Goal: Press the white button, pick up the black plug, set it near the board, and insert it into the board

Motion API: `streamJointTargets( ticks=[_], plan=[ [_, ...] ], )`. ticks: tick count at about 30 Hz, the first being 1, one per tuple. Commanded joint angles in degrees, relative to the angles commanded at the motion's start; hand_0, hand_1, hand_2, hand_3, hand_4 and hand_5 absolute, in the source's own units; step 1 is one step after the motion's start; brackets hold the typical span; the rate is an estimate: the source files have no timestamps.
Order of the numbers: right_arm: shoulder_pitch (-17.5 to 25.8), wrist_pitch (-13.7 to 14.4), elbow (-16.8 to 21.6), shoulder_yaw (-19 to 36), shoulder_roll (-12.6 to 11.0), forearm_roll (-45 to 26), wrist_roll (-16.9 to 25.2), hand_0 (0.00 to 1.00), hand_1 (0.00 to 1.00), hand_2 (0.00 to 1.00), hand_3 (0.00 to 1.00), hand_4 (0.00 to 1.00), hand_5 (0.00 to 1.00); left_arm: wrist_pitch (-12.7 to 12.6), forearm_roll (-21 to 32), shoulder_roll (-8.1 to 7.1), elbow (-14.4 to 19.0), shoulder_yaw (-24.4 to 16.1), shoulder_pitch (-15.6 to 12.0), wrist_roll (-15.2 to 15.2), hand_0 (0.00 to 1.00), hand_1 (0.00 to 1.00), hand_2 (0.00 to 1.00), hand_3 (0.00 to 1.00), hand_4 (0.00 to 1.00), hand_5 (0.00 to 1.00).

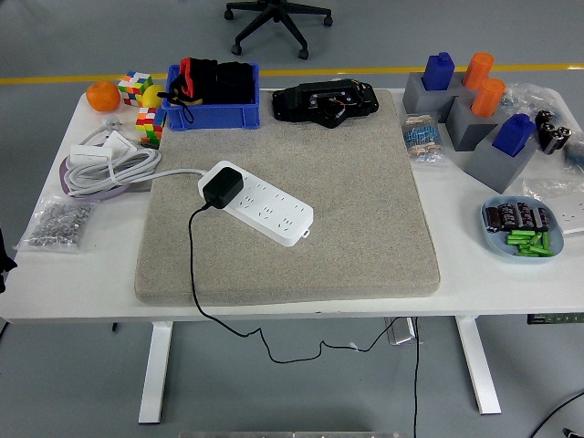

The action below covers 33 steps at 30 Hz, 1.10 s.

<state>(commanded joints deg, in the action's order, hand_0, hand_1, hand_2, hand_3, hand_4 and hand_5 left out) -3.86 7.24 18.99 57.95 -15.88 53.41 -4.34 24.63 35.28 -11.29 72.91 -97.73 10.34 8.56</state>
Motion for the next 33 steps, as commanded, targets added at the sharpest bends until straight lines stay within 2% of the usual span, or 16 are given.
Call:
streamJointTargets(
  ticks=[5, 6, 11, 12, 13, 17, 18, 33],
  plan=[
    [-0.1, 0.0, 0.0, 0.1, 0.0, 0.0, 0.0, 0.823, 0.656, 0.655, 0.635, 0.762, 0.502, -1.1, -4.3, 0.12, 0.6, -0.4, 0.0, -1.7, 0.023, 0.072, 0.797, 0.968, 0.844, 0.012],
    [-0.1, 0.0, 0.0, 0.1, 0.0, 0.0, 0.0, 0.823, 0.656, 0.655, 0.635, 0.762, 0.502, -1.2, -5.2, 0.13, 0.7, -0.4, 0.0, -1.9, 0.023, 0.071, 0.801, 0.942, 0.844, 0.013],
    [-0.1, 0.0, 0.0, 0.2, 0.1, 0.0, 0.0, 0.823, 0.656, 0.655, 0.635, 0.762, 0.502, -0.9, -7.8, 0.22, 0.8, -0.5, 0.0, -2.6, 0.023, 0.071, 0.801, 0.942, 0.844, 0.013],
    [-0.1, 0.0, 0.0, 0.2, 0.1, 0.0, 0.0, 0.824, 0.655, 0.656, 0.635, 0.763, 0.503, -0.8, -8.1, 0.25, 0.8, -0.6, 0.1, -2.5, 0.027, 0.078, 0.865, 0.870, 0.843, 0.008],
    [-0.1, 0.0, 0.0, 0.2, 0.1, 0.0, 0.0, 0.824, 0.655, 0.656, 0.635, 0.763, 0.503, -0.7, -8.5, 0.25, 0.8, -0.6, 0.1, -2.5, 0.027, 0.078, 0.865, 0.870, 0.843, 0.008],
    [-0.1, 0.0, 0.0, 0.1, 0.1, 0.0, -0.1, 0.824, 0.655, 0.656, 0.635, 0.763, 0.503, -1.1, -9.3, 0.25, 1.0, -0.6, 0.0, -2.8, 0.027, 0.078, 0.865, 0.870, 0.843, 0.008],
    [0.0, 0.0, 0.0, 0.1, 0.1, 0.0, 0.0, 0.823, 0.655, 0.655, 0.635, 0.763, 0.503, -1.1, -9.3, 0.25, 1.0, -0.6, 0.0, -2.8, 0.033, 0.081, 0.908, 0.879, 0.845, 0.008],
    [0.0, 0.0, 0.0, 0.1, 0.1, 0.0, -0.1, 0.824, 0.656, 0.655, 0.635, 0.762, 0.504, -0.8, -8.5, 0.37, 0.7, -0.4, 0.1, -2.6, 0.036, 0.080, 0.917, 0.904, 0.848, 0.012]
  ],
)
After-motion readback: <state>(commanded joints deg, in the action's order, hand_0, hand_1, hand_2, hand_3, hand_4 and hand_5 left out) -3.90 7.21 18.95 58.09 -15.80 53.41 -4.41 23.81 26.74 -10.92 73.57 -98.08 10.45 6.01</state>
